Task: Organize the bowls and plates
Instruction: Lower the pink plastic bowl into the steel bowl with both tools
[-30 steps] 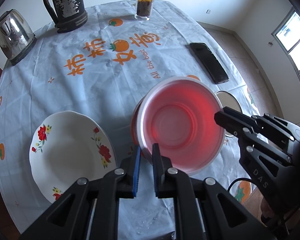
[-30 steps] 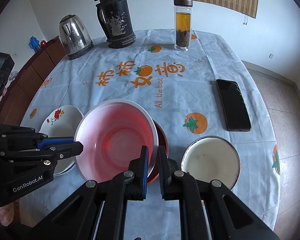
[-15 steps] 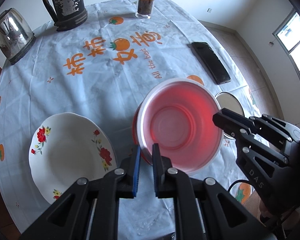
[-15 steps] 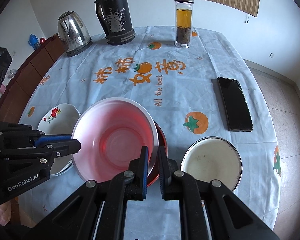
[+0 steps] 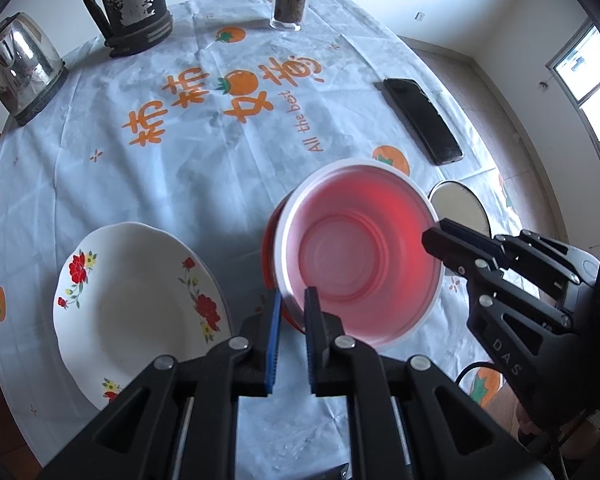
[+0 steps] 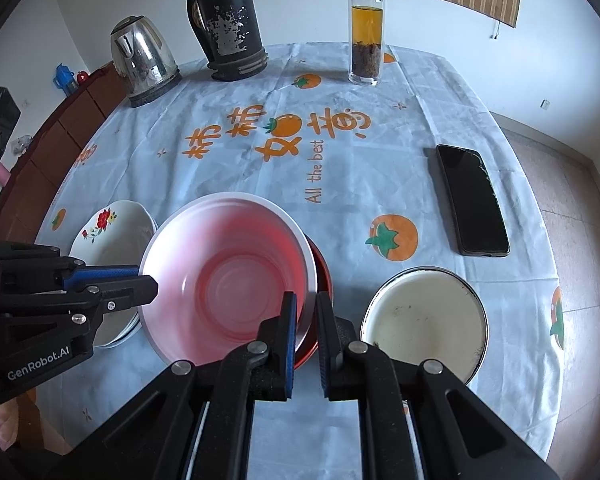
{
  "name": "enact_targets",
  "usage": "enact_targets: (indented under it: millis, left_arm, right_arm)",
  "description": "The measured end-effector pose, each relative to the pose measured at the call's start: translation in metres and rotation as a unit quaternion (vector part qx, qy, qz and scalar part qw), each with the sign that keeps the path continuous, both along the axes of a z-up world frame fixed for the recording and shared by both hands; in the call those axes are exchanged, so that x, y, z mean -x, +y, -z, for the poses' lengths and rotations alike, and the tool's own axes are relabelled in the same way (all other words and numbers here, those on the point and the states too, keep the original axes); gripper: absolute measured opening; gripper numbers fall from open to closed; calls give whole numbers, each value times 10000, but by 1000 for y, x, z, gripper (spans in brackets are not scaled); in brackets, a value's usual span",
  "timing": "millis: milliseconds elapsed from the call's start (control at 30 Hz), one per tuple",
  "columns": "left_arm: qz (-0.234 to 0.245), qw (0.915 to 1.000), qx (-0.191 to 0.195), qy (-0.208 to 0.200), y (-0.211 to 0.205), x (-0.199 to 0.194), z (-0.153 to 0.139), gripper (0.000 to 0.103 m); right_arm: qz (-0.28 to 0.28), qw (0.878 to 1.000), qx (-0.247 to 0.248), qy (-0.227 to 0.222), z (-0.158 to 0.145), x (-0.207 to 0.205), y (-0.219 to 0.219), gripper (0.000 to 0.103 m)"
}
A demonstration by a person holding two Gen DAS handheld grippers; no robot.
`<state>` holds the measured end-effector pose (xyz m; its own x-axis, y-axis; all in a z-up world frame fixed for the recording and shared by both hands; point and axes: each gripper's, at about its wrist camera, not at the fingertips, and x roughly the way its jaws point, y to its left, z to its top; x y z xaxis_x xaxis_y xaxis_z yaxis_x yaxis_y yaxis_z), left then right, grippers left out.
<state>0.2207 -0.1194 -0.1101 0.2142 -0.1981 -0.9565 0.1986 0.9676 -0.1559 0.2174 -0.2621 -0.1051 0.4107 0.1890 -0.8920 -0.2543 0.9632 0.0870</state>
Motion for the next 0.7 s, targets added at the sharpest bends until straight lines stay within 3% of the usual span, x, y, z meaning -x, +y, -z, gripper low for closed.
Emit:
enact_targets:
  millis: [700]
  left_arm:
    - [-33, 9999, -53, 135, 0, -2, 7, 8]
  right_arm:
    - [-107, 9998, 72, 142, 6, -2, 4, 10]
